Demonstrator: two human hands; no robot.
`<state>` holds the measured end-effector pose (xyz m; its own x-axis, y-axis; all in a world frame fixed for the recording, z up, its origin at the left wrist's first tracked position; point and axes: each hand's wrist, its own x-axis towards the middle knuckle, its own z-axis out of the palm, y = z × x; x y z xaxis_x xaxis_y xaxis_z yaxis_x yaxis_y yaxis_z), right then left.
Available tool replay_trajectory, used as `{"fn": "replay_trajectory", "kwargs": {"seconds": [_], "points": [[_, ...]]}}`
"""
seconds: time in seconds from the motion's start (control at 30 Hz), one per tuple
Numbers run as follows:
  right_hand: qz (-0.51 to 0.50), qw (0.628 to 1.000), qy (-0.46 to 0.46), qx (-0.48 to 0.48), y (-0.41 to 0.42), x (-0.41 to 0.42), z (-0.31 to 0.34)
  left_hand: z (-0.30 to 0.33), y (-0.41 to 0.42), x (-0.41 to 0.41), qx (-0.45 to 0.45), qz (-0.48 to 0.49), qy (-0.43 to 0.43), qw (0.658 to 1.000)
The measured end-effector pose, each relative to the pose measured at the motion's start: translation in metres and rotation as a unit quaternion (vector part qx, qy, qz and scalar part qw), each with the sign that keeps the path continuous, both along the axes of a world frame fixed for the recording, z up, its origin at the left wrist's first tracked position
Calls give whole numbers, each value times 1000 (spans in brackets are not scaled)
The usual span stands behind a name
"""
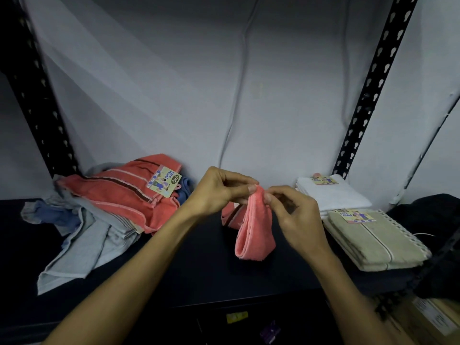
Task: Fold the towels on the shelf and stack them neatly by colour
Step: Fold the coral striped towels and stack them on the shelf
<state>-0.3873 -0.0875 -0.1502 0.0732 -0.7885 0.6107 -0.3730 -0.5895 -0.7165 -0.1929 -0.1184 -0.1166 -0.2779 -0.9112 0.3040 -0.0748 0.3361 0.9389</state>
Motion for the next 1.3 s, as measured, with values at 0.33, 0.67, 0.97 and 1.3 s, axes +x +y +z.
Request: {"fn": "replay_trajectory", "kwargs": {"seconds": [0.33, 0.67, 0.97, 1.3], "points": [[-119, 891, 397, -186, 45, 10, -42, 23, -15, -23, 1, 95, -109, 989], [-131, 970, 166, -116, -4, -44, 64, 98, -39, -12, -31, 118, -174, 977], [-41, 980, 189, -56, -23, -78, 173, 157, -39, 10, -172, 46, -299, 938], [-32, 979, 191, -58, -46, -78, 196, 178, -46, 0, -287, 120, -413, 856]]}}
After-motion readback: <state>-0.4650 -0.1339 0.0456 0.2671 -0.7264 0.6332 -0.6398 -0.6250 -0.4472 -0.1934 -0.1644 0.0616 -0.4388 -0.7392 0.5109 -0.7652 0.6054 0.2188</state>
